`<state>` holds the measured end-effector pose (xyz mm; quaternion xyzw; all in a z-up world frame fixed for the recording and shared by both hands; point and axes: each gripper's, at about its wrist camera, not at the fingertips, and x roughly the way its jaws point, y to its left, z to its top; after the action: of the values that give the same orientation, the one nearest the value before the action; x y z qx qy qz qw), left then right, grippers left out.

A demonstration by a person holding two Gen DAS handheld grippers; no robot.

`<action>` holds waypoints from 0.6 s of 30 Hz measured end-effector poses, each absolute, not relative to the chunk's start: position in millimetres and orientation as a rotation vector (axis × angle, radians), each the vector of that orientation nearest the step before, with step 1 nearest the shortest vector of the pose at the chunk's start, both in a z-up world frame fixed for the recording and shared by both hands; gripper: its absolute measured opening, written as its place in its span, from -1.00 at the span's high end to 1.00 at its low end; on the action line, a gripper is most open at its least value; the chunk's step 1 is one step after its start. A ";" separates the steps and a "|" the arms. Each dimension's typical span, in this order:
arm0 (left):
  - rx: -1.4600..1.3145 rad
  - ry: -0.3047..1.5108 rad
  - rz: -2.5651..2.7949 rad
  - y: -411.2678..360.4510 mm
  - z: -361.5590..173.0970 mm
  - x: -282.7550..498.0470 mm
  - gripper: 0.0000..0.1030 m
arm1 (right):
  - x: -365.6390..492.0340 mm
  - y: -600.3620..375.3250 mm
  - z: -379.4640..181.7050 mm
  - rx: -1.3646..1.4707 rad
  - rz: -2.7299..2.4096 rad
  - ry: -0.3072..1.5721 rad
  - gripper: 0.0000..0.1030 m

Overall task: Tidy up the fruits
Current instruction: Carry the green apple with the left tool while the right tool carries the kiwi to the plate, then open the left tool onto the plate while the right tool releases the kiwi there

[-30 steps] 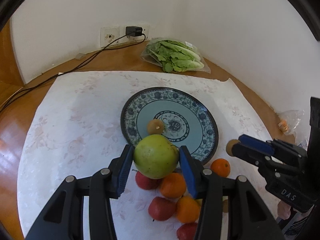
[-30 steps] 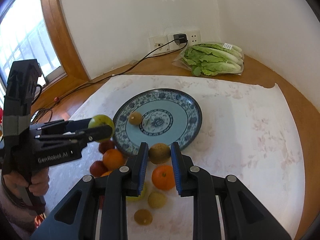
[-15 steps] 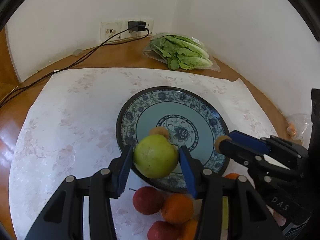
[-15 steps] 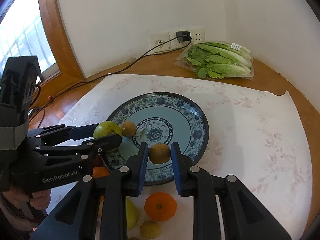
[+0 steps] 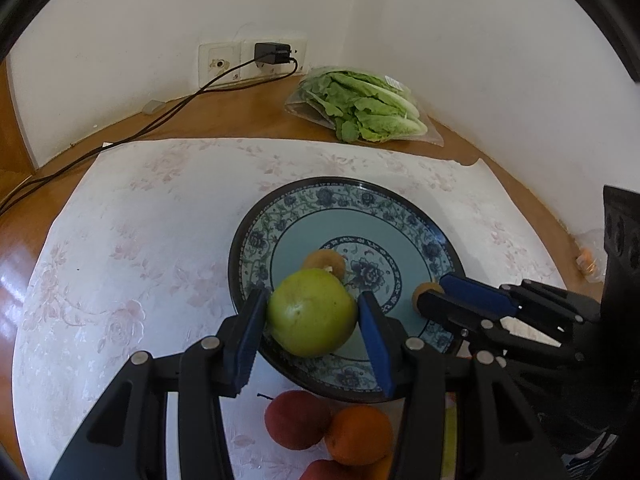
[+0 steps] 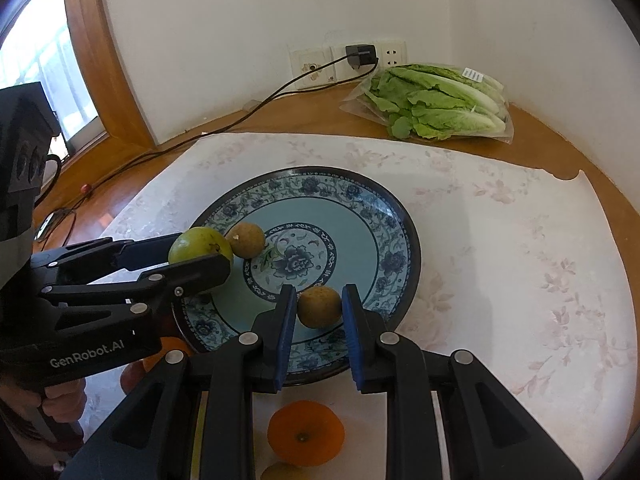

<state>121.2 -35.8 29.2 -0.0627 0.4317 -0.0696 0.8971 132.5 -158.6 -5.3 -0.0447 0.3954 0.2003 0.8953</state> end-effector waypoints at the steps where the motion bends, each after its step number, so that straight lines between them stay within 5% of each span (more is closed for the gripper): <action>1: -0.129 0.894 -0.145 -35.5 29.3 121.0 0.04 | 132.7 -158.4 -5.3 -0.092 0.416 0.819 0.53; 12: -0.112 0.903 -0.147 -37.5 30.3 121.6 0.02 | 132.4 -155.6 -5.7 -0.079 0.431 0.836 0.52; 18: -0.095 0.902 -0.125 -36.1 34.2 119.9 -0.23 | 131.5 -154.5 -4.2 -0.082 0.432 0.837 0.36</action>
<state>119.9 -36.1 34.2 -0.0457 0.4354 -0.0604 0.8970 131.5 -154.5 -4.2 -0.0393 0.4031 0.2078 0.8904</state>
